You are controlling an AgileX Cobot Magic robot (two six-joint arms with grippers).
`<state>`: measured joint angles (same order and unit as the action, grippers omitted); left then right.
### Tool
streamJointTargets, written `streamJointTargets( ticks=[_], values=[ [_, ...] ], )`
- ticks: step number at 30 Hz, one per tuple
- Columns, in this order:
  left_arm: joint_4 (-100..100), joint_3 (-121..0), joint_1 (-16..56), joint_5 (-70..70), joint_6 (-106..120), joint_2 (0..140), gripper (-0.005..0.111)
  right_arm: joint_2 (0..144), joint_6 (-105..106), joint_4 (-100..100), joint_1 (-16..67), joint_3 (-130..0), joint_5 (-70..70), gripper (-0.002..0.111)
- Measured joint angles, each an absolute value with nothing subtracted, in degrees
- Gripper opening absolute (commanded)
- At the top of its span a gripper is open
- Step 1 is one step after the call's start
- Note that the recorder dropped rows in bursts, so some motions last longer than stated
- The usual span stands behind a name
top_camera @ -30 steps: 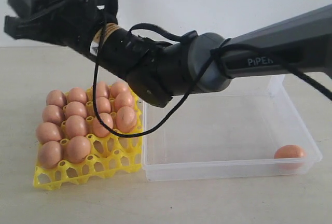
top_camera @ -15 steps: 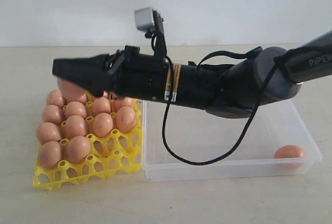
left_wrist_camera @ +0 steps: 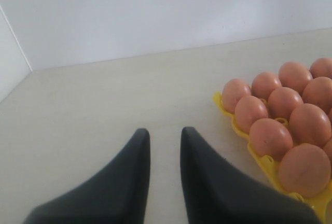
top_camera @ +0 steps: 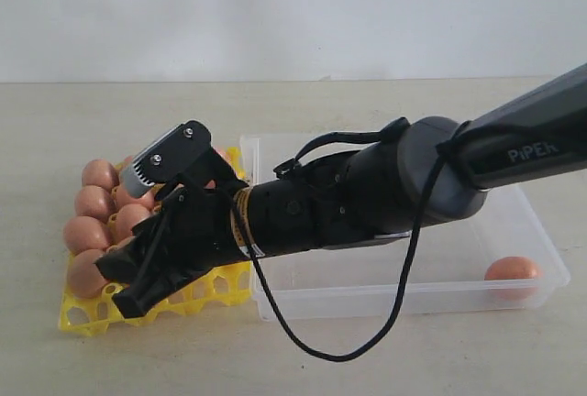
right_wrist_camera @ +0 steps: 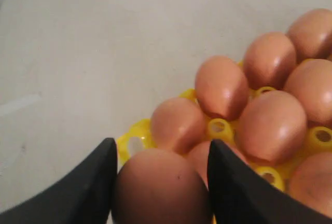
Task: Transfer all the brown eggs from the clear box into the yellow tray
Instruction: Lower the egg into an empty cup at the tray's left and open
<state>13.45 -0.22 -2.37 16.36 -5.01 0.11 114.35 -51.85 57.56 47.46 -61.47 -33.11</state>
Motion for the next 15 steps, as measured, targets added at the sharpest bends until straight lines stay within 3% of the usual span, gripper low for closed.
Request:
streamJointTargets(
  ticks=[15],
  values=[
    [13.5, -0.2, -2.4, 16.4, -5.0, 0.1, 0.022, 114.3, -41.8, 45.8, 47.5, -61.5, -25.5, -0.001]
  ],
)
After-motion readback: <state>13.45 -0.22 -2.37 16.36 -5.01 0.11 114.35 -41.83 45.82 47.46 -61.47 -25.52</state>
